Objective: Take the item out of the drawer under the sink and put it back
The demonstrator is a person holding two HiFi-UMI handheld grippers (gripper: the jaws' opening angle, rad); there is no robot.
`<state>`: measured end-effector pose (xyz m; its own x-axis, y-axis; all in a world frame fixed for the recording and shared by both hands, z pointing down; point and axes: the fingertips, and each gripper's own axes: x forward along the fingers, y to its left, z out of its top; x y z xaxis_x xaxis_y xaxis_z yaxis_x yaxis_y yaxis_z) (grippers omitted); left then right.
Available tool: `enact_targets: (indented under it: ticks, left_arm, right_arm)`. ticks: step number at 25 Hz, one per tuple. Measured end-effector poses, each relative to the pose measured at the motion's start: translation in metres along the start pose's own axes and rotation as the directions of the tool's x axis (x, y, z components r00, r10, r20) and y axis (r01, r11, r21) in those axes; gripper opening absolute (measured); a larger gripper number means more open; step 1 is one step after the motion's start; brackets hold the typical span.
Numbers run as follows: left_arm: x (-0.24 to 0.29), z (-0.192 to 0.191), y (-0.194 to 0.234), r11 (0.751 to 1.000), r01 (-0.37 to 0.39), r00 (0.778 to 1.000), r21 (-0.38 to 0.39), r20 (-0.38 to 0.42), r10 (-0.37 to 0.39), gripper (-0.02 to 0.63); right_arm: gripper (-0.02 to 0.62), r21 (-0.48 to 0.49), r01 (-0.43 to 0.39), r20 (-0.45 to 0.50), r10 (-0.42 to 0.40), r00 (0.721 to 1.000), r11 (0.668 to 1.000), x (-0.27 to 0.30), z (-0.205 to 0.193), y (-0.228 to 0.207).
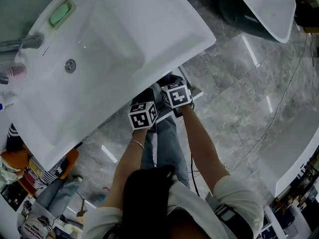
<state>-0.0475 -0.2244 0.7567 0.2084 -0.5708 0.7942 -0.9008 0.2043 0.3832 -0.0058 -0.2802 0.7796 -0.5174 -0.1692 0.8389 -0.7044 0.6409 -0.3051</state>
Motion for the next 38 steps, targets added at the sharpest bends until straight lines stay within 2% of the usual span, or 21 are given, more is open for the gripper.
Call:
enact_targets:
  ticks: [9, 17, 22, 25, 31, 34, 38]
  left_arm:
    - [-0.036, 0.010, -0.017, 0.999, 0.033, 0.999, 0.021, 0.008, -0.033, 0.003]
    - [-0.075, 0.036, -0.039, 0.995, 0.085, 0.994, 0.053, 0.064, -0.088, 0.003]
    - [-0.107, 0.055, -0.039, 0.995, 0.096, 0.989, 0.033, 0.110, -0.099, 0.003]
    - [-0.123, 0.061, -0.043, 0.992, 0.111, 0.985, 0.064, 0.127, -0.118, 0.003]
    - [-0.156, 0.081, -0.060, 0.982, 0.154, 0.966, 0.107, 0.194, -0.173, 0.003]
    - [-0.171, 0.088, -0.074, 0.970, 0.194, 0.955, 0.144, 0.200, -0.221, 0.003]
    - [-0.193, 0.113, -0.083, 0.961, 0.188, 0.933, 0.204, 0.269, -0.240, 0.003]
  right_arm:
    - [0.112, 0.019, 0.051, 0.037, -0.051, 0.998, 0.999, -0.053, 0.009, 0.007]
    - [0.112, 0.017, 0.083, 0.102, -0.084, 0.991, 0.996, -0.108, 0.024, 0.025]
    - [0.112, 0.040, 0.087, 0.166, -0.093, 0.982, 0.995, -0.136, 0.042, 0.041]
    - [0.112, 0.051, 0.099, 0.200, -0.107, 0.974, 0.994, -0.153, 0.050, 0.049]
    - [0.112, 0.008, 0.128, 0.268, -0.125, 0.955, 0.992, -0.190, 0.069, 0.069]
    - [0.112, -0.021, 0.135, 0.315, -0.122, 0.941, 0.991, -0.211, 0.081, 0.084]
    - [0.112, -0.039, 0.163, 0.382, -0.136, 0.914, 0.986, -0.238, 0.097, 0.092]
